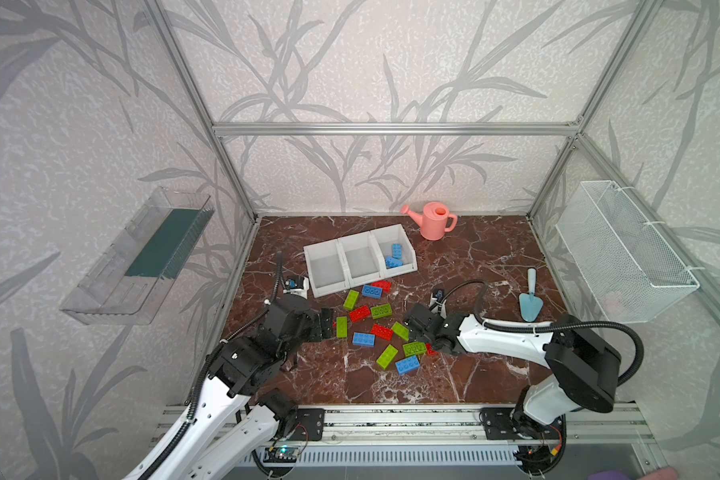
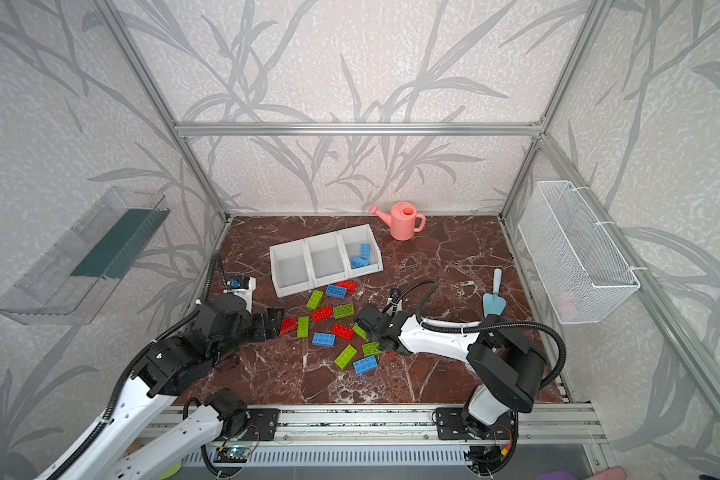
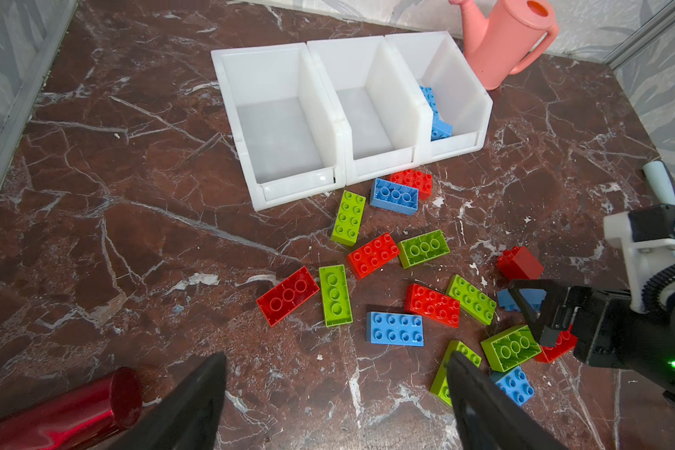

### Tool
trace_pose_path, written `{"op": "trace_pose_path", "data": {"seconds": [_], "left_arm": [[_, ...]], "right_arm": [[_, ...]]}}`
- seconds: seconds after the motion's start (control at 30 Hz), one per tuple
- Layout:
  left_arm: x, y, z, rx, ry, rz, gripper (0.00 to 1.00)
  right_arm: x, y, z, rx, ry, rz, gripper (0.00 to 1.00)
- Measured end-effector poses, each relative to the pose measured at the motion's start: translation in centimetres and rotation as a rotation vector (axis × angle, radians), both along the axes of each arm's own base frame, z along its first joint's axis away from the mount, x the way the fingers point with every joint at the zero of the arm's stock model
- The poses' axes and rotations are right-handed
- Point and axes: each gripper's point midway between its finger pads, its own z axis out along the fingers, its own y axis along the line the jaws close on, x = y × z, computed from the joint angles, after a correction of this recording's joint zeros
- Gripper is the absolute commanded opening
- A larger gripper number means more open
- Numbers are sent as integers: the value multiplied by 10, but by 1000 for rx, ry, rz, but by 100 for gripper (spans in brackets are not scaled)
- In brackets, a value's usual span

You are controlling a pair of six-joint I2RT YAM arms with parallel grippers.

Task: Sort the legos into containers by color
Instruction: 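Withdraw the left gripper while the right gripper grasps another blue brick, then carry the blue brick with the right gripper into the compartment nearest the watering can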

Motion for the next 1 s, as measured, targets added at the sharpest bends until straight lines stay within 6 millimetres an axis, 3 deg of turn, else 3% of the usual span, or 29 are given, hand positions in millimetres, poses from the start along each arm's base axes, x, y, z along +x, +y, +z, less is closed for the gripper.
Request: {"op": "trace_pose_path", "data": {"seconds": [0.23, 0.57, 0.67, 1.0], "left_arm": [[0, 0, -1, 4, 3, -1, 88], [0, 0, -1, 5, 3, -1, 88], [0, 0, -1, 5, 4, -1, 88], [0, 2, -1, 10, -2, 7, 88]], "right_arm": [[-3, 0, -14, -24, 36, 5, 92], [-4, 7, -18, -17, 52, 44, 65], [-2, 11, -16, -15, 56, 58, 60], [3, 18, 4, -41, 47, 126, 57]]}}
